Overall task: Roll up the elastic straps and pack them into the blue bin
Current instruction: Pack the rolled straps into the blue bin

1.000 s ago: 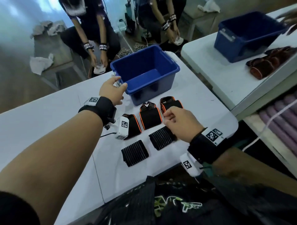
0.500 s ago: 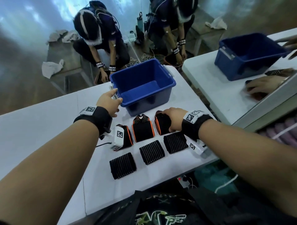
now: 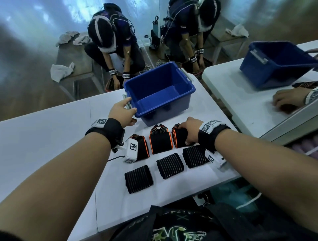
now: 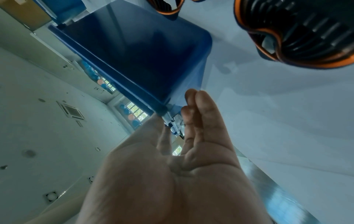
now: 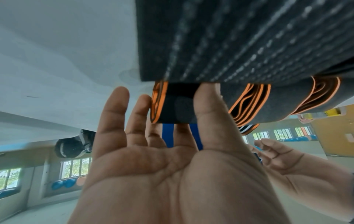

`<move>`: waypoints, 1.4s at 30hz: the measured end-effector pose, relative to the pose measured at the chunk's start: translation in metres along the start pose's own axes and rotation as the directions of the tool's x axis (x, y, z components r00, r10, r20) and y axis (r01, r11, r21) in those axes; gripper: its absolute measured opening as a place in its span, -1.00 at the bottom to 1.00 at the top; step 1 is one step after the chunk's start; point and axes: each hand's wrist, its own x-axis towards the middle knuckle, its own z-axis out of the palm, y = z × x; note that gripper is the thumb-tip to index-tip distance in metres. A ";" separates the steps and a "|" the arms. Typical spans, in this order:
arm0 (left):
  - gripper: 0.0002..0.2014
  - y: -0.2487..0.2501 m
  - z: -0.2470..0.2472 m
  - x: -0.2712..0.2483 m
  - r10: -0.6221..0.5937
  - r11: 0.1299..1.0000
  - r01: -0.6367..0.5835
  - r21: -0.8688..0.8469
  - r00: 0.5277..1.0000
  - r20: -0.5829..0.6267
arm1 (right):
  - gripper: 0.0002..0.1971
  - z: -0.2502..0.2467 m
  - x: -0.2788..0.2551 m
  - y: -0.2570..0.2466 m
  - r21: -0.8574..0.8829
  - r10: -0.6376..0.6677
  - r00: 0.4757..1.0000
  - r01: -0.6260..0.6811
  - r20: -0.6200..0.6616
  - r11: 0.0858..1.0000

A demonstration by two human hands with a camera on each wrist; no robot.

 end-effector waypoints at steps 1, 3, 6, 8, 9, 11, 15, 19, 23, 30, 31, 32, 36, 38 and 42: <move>-0.42 0.000 0.001 0.000 0.004 1.000 -0.004 -0.009 1.000 0.005 | -0.35 -0.001 0.000 -0.001 -0.004 0.000 1.000 0.000 -0.001 1.000; -0.42 0.001 0.003 0.000 0.014 1.000 -0.014 -0.015 1.000 0.019 | -0.38 -0.002 0.000 -0.003 0.004 -0.012 1.000 0.012 0.002 1.000; -0.41 0.002 0.005 0.001 0.040 0.999 -0.040 -0.012 0.999 0.027 | -0.42 -0.001 -0.001 -0.003 0.059 -0.015 1.000 0.014 0.020 0.998; -0.41 0.003 0.008 0.002 0.053 0.998 -0.053 -0.027 0.998 0.030 | -0.49 -0.001 -0.003 -0.003 0.097 -0.018 1.000 0.016 0.020 0.995; -0.41 0.003 0.010 0.002 0.060 0.998 -0.058 -0.037 0.998 0.032 | -0.51 -0.001 -0.003 -0.002 0.108 -0.024 1.000 0.022 0.020 0.994; -0.40 0.002 0.012 0.004 0.061 0.996 -0.058 -0.070 0.998 0.033 | -0.53 -0.003 -0.005 -0.002 0.118 -0.045 0.999 0.044 0.012 0.992; -0.43 -0.001 0.011 0.005 0.073 0.988 -0.069 -0.138 0.997 0.029 | -0.55 -0.029 -0.015 -0.002 0.171 -0.113 0.993 0.116 -0.026 0.978; -0.45 -0.012 0.007 0.004 0.103 0.970 -0.103 -0.219 0.995 -0.011 | -0.63 -0.088 -0.028 -0.011 0.273 -0.186 0.978 0.205 -0.095 0.940; -0.45 -0.022 0.004 0.007 0.090 0.949 -0.091 -0.301 0.996 -0.015 | -0.68 -0.142 -0.009 -0.029 0.300 -0.196 0.964 0.244 -0.182 0.922; -0.49 -0.034 0.002 0.008 0.091 0.895 -0.064 -0.442 0.995 0.039 | -0.63 -0.161 0.079 -0.081 -0.013 -0.198 0.979 0.199 0.051 0.980; -0.50 -0.037 0.003 0.007 0.095 0.882 -0.061 -0.468 0.994 0.050 | -0.62 -0.161 0.090 -0.089 -0.074 -0.191 0.975 0.200 0.111 0.977; -0.50 -0.039 0.004 0.008 0.099 0.869 -0.059 -0.492 0.993 0.056 | -0.61 -0.160 0.101 -0.096 -0.133 -0.180 0.970 0.203 0.163 0.970; -0.49 -0.047 0.010 0.012 0.098 0.847 -0.067 -0.528 0.995 0.032 | -0.56 -0.156 0.138 -0.120 -0.281 -0.142 0.953 0.218 0.268 0.935; -0.49 -0.050 0.014 0.012 0.105 0.835 -0.078 -0.545 0.994 0.018 | -0.54 -0.153 0.152 -0.131 -0.323 -0.127 0.941 0.231 0.314 0.918; -0.48 -0.057 0.018 0.014 0.113 0.853 -0.099 -0.513 0.994 -0.004 | -0.51 -0.144 0.173 -0.149 -0.420 -0.086 0.911 0.268 0.404 0.867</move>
